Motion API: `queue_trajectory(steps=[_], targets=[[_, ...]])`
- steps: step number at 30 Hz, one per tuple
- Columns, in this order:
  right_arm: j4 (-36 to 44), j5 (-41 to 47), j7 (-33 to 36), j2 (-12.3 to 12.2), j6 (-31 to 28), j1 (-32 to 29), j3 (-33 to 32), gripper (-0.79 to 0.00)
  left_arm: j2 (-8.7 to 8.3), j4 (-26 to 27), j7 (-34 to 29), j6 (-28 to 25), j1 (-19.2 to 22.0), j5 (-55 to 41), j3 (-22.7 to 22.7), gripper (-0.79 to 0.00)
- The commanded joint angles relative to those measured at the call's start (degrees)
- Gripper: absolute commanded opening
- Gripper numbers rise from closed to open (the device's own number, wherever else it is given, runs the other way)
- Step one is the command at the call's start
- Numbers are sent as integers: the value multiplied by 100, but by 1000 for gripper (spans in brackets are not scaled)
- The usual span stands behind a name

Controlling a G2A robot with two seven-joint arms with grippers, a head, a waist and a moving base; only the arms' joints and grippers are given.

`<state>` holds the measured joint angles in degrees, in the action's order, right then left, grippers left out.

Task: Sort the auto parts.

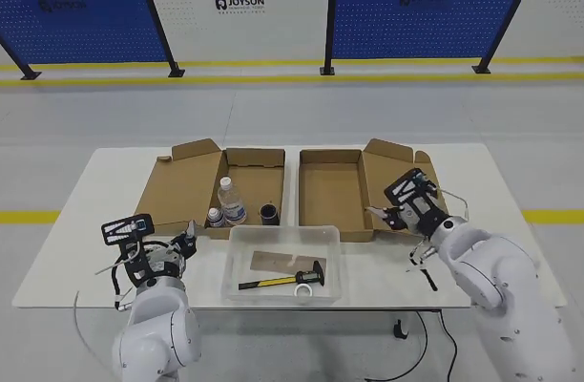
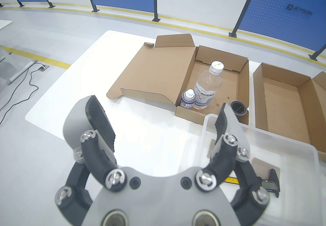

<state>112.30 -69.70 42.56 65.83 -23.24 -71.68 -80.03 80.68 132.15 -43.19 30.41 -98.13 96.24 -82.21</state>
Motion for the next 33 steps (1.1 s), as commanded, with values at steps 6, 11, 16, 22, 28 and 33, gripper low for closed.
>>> queue_trajectory(steps=[6, 11, 16, 22, 28, 33], targets=[[-793, 2035, 1477, 98, -130, 924, 774, 0, 0, 0, 0, 0, 0, 0, 0, 0], [-1421, 2775, 2011, 132, -150, 1291, 1122, 0, 0, 0, 0, 0, 0, 0, 0, 0], [-1962, 3047, 2436, 128, -454, 1672, 1304, 0, 0, 0, 0, 0, 0, 0, 0, 0], [-1962, 3047, 2436, 128, -454, 1672, 1304, 0, 0, 0, 0, 0, 0, 0, 0, 0], [-1962, 3047, 2436, 128, -454, 1672, 1304, 0, 0, 0, 0, 0, 0, 0, 0, 0], [-1962, 3047, 2436, 128, -454, 1672, 1304, 0, 0, 0, 0, 0, 0, 0, 0, 0]])
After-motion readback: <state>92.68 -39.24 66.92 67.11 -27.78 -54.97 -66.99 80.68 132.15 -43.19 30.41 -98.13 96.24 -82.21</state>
